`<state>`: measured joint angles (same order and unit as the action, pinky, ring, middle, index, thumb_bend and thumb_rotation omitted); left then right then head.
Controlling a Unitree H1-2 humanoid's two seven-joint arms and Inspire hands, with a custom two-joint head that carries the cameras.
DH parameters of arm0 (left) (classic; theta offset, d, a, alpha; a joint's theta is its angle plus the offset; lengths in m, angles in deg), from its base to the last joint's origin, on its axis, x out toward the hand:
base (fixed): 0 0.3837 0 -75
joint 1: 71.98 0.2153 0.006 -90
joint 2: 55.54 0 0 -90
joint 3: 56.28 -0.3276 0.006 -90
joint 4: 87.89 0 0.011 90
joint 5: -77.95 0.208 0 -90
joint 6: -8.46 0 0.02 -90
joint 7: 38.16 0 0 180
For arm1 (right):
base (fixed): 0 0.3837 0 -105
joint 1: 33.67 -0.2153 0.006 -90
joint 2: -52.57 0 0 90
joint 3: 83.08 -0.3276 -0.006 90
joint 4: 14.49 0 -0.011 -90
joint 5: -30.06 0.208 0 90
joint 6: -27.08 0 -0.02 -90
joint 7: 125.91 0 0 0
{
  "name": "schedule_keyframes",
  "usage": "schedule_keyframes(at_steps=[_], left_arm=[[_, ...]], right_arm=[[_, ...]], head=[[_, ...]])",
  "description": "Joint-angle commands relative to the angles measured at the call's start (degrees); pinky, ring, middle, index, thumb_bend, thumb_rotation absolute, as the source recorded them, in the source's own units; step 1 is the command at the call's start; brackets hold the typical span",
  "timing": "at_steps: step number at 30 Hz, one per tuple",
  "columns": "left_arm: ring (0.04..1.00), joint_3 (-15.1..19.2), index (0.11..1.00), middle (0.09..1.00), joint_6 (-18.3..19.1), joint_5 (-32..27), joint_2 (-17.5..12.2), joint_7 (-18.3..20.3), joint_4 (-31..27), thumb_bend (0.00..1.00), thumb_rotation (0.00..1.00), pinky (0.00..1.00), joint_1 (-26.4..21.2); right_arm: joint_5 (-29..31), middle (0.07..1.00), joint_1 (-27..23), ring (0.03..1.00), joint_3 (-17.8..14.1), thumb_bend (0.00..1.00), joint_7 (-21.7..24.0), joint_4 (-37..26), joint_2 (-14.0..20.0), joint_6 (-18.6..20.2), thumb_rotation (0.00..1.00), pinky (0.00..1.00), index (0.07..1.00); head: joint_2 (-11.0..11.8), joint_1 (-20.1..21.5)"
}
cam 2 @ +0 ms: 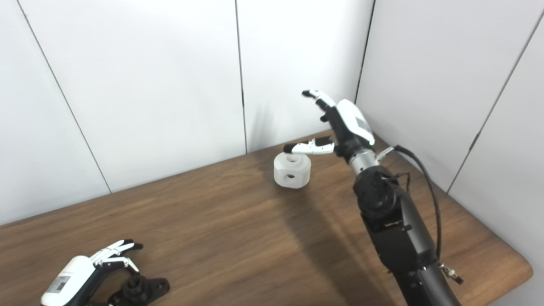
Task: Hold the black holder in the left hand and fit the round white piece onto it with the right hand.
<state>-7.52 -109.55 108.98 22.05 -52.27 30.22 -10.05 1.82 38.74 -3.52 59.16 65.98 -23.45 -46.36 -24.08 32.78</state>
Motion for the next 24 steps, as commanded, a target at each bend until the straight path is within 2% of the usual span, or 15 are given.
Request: schedule_keyframes(at_steps=[1,3,7,11,14,24], left_arm=[[0.92,-2.9,0.483,0.864,1.1,2.8,-2.0,2.5,5.5,0.52,0.05,0.87,4.9],[0.925,-2.7,0.484,0.867,1.1,1.8,-2.2,2.9,5.1,0.52,0.05,0.88,5.1],[0.929,-2.8,0.484,0.87,1.1,1.5,-2.3,2.5,5.2,0.52,0.05,0.88,5.4],[0.927,-2.6,0.484,0.869,1.1,1.4,-2.3,2.5,5.1,0.52,0.05,0.88,5.8],[0.929,-2.5,0.484,0.873,1.1,1.9,-2.6,2.7,4.8,0.52,0.05,0.89,5.9],[0.928,-3.1,0.484,0.874,1.1,2.5,-2.9,2.0,5.0,0.52,0.05,0.88,5.6]], right_arm=[[0.0,0.955,-2.7,0.923,0.2,0.8,-0.4,1.3,2.2,-0.3,0.46,0.8,0.906],[0.0,0.96,-3.2,0.931,1.2,0.82,-0.6,3.7,2.3,-1.1,0.47,0.8,0.903],[-0.5,0.957,-4.1,0.903,3.4,0.91,-1.2,8.0,2.5,-2.6,0.51,0.72,0.904],[-0.4,0.966,-5.8,0.87,5.5,0.95,-0.6,12.1,3.0,-2.5,0.54,0.66,0.912],[-0.4,0.968,-6.9,0.907,6.8,0.94,-0.1,14.8,3.8,-2.6,0.55,0.72,0.919],[1.6,0.971,-8.3,0.931,8.0,0.96,0.2,19.4,4.5,-2.6,0.55,0.75,0.93]], head=[[-0.1,0.0],[-0.1,0.0],[0.0,0.1],[-0.3,-0.2],[-0.4,-0.4],[-0.4,-1.0]])
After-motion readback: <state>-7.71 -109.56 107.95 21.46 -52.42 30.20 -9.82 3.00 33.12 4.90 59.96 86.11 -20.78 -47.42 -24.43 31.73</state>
